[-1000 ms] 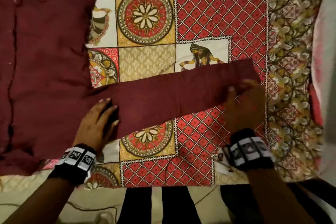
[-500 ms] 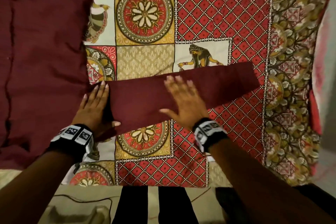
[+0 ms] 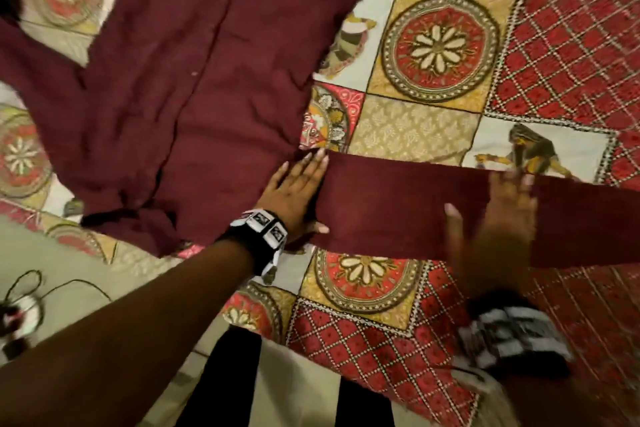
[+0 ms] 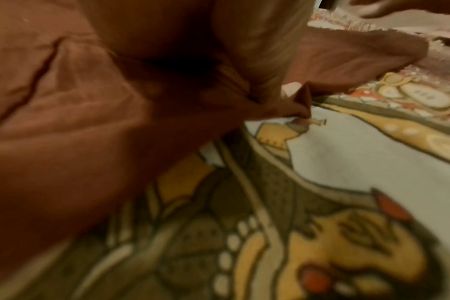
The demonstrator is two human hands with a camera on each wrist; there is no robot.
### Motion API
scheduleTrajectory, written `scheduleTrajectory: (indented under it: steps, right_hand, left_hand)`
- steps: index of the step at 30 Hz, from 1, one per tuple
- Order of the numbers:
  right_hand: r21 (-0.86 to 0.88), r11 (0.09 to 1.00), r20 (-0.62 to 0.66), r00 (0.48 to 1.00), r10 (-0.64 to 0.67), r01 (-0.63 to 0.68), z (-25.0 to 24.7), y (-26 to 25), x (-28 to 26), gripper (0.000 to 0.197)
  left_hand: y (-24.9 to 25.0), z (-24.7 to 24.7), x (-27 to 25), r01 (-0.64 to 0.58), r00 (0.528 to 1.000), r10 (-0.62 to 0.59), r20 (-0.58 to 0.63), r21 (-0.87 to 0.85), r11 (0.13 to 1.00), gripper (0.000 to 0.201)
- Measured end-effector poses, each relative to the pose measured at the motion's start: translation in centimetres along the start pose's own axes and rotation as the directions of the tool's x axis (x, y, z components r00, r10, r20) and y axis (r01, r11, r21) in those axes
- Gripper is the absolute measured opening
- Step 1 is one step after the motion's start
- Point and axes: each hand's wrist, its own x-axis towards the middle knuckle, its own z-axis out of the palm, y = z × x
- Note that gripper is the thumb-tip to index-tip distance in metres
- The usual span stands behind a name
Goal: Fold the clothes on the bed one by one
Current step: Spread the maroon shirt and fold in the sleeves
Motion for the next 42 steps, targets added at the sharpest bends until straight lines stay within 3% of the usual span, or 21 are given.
scheduleTrajectory:
  steps: [3,5,9,11,13,14,16,18,19,21,22,24,25,27,28,31,34,37,39,40,42]
  right_hand:
    - [0.176,0.977,0.069,0.989,-0.133,0.120,4.0,-10.1,-1.3,0.057]
    - [0.247,0.955,0.083,0.979,-0.189,0.163,6.1,-15.5,-2.0,0.049]
    - [0.254,0.931,0.063,0.955,-0.288,0.264,9.3,-22.0,-2.8,0.043]
    - [0.263,0.924,0.112,0.943,-0.315,0.277,10.8,-25.4,-3.0,0.040]
    - [0.263,0.924,0.208,0.919,-0.335,0.278,12.9,-30.1,-3.3,0.037]
    - [0.260,0.929,0.274,0.903,-0.331,0.262,14.1,-32.6,-3.4,0.034]
    - [0.260,0.946,0.374,0.883,-0.283,0.194,16.3,-37.1,-3.6,0.021]
    - [0.259,0.961,0.459,0.862,-0.213,0.100,18.4,-41.7,-3.2,0.020]
    - [0.223,0.973,0.508,0.845,-0.168,0.060,19.3,-43.6,-2.9,0.026]
    - [0.082,0.997,0.586,0.808,-0.059,0.014,20.3,-46.3,-2.3,0.036]
    - [0.004,1.000,0.598,0.801,-0.010,0.009,20.7,-47.2,-2.1,0.038]
    - [-0.083,0.997,0.581,0.813,0.038,0.012,21.4,-47.8,-1.8,0.042]
    - [-0.095,0.995,0.570,0.820,0.046,0.010,21.7,-47.7,-1.9,0.044]
    - [-0.072,0.997,0.543,0.840,0.019,0.024,21.9,-47.1,-2.4,0.046]
    - [-0.048,0.998,0.533,0.846,0.001,0.030,21.8,-46.8,-2.8,0.047]
    - [-0.059,0.996,0.535,0.845,-0.030,0.073,21.2,-46.8,-3.0,0.047]
    - [-0.301,0.933,0.613,0.790,0.029,0.199,20.4,-48.3,-2.2,0.056]
    - [-0.408,0.863,0.636,0.771,0.034,0.298,19.1,-52.7,-0.5,0.048]
    - [-0.296,0.906,0.579,0.811,-0.082,0.302,19.2,-55.9,0.9,0.043]
    - [-0.183,0.936,0.584,0.799,-0.142,0.300,19.9,-57.5,1.5,0.038]
    - [0.093,0.959,0.643,0.719,-0.262,0.267,22.1,-60.3,2.3,0.029]
  left_hand:
    - [-0.4,-1.2,-0.5,-0.074,0.997,0.075,0.001,-0.158,0.985,0.111]
    - [-2.1,-3.0,-1.7,-0.120,0.988,0.071,-0.138,-0.389,0.913,0.084]
    - [-10.8,-5.4,-6.9,-0.109,0.890,-0.173,-0.422,-0.565,0.818,0.045]
    - [-17.0,-5.8,-10.1,-0.028,0.858,-0.277,-0.432,-0.579,0.815,0.038]
    - [-24.6,-5.6,-13.4,0.143,0.833,-0.412,-0.370,-0.575,0.805,0.035]
    - [-28.1,-5.4,-14.9,0.253,0.793,-0.515,-0.326,-0.592,0.765,0.034]
    - [-34.7,-4.1,-17.2,0.447,0.635,-0.753,-0.174,-0.712,0.541,0.032]
    - [-39.9,-3.4,-18.5,0.501,0.448,-0.892,0.054,-0.842,0.201,0.046]
    - [-41.6,-3.1,-18.8,0.489,0.403,-0.900,0.170,-0.871,0.054,0.048]
    - [-44.5,-1.7,-18.8,0.455,0.403,-0.844,0.353,-0.878,-0.149,0.023]
    - [-45.3,-1.3,-18.7,0.435,0.391,-0.831,0.395,-0.875,-0.211,0.025]
    - [-46.4,0.1,-18.3,0.447,0.412,-0.828,0.381,-0.876,-0.181,0.042]
    - [-46.5,0.5,-18.2,0.450,0.449,-0.819,0.359,-0.882,-0.139,0.048]
    - [-46.0,0.9,-17.9,0.409,0.516,-0.791,0.328,-0.906,-0.109,0.044]
    - [-45.8,1.1,-17.6,0.409,0.519,-0.789,0.330,-0.906,-0.110,0.040]
    - [-46.4,0.6,-17.5,0.405,0.496,-0.772,0.396,-0.893,-0.198,0.034]
    - [-46.6,1.0,-18.1,0.403,0.543,-0.690,0.479,-0.869,-0.286,0.027]
    - [-46.9,-1.0,-18.6,0.414,0.545,-0.655,0.523,-0.847,-0.333,0.016]
    - [-47.9,-2.3,-18.3,0.421,0.552,-0.577,0.602,-0.799,-0.431,0.014]
    - [-48.7,-3.0,-17.8,0.388,0.567,-0.539,0.622,-0.780,-0.491,0.016]
    - [-50.7,-4.3,-16.8,0.330,0.618,-0.491,0.614,-0.770,-0.546,0.027]
